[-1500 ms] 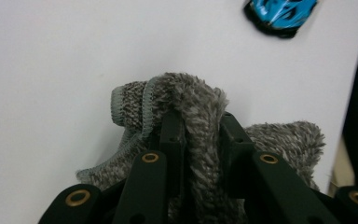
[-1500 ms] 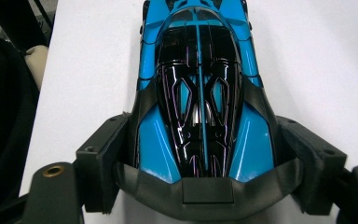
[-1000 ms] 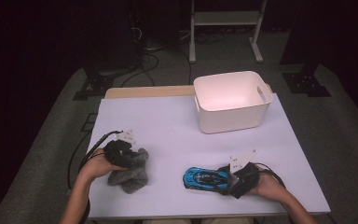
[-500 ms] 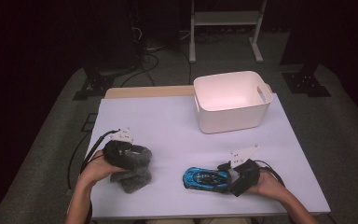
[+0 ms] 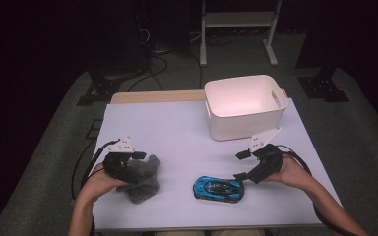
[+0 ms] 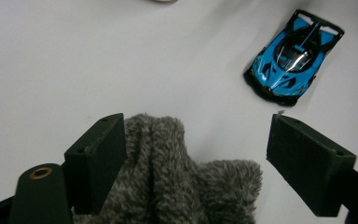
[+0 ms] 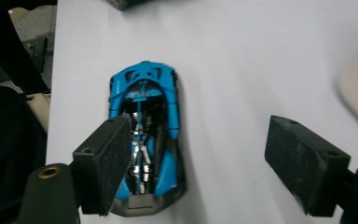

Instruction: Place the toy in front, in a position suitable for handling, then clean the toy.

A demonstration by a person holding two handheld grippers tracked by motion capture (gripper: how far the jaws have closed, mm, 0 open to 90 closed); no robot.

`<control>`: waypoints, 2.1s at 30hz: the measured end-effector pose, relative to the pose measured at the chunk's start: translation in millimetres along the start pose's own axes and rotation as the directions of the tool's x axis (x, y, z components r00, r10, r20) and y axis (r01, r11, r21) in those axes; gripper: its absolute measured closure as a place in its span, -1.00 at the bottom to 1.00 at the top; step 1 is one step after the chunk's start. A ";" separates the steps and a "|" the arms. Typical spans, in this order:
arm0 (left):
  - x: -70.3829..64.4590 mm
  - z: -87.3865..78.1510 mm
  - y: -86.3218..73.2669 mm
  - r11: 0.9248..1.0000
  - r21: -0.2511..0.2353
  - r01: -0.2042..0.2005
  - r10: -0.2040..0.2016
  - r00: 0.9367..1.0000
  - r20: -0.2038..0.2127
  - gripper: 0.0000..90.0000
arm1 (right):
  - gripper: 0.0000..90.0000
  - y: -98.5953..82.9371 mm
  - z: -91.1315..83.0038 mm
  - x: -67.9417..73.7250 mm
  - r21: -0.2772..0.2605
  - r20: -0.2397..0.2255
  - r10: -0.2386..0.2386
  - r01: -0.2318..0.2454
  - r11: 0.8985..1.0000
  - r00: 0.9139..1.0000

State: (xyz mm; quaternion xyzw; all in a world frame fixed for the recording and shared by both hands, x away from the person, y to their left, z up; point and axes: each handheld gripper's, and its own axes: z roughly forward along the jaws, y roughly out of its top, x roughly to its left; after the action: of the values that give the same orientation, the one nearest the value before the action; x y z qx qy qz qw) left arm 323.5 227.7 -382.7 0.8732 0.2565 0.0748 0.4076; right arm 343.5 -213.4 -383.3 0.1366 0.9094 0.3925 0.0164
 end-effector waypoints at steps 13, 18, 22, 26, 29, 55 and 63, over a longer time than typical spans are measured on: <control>0.1 -6.0 -5.9 1.000 -0.014 0.013 -0.013 1.000 -0.008 -0.65 | -0.51 25.1 -25.8 -23.3 0.034 0.054 -0.015 0.013 0.999 0.998; -2.9 -8.9 -5.0 1.000 -0.022 0.014 -0.014 1.000 -0.017 -0.72 | -0.51 29.9 -31.1 -24.0 0.043 0.058 -0.031 0.028 0.999 0.998; -3.6 -9.6 -2.7 1.000 -0.027 0.004 -0.005 1.000 -0.013 -0.72 | -0.51 34.3 -37.8 -25.9 0.031 0.064 -0.036 0.034 0.999 0.997; -2.7 -8.3 -2.0 1.000 -0.026 0.004 -0.004 1.000 -0.013 -0.72 | -0.51 37.5 -42.7 -29.0 0.028 0.063 -0.045 0.043 0.999 0.997; -1.9 -6.4 -2.9 1.000 -0.020 0.002 -0.003 1.000 -0.009 -0.74 | -0.50 40.8 -47.0 -34.3 0.026 0.063 -0.044 0.043 0.999 0.997; 2.1 -16.4 -10.1 0.999 -0.025 0.028 -0.029 0.999 -0.034 -0.79 | -0.44 75.4 -55.5 -86.6 0.077 0.113 -0.079 0.070 0.995 0.991; 3.4 -18.1 -11.9 0.999 -0.031 0.033 -0.034 0.999 -0.037 -0.79 | -0.37 80.0 -47.4 -104.5 0.118 0.129 -0.076 0.060 0.991 0.989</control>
State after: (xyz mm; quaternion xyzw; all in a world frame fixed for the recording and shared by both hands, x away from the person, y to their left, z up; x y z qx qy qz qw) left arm 315.7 248.0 -380.0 0.8609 0.2774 0.0881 0.4174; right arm 456.4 -222.1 -301.2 0.1320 0.9313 0.3292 0.0826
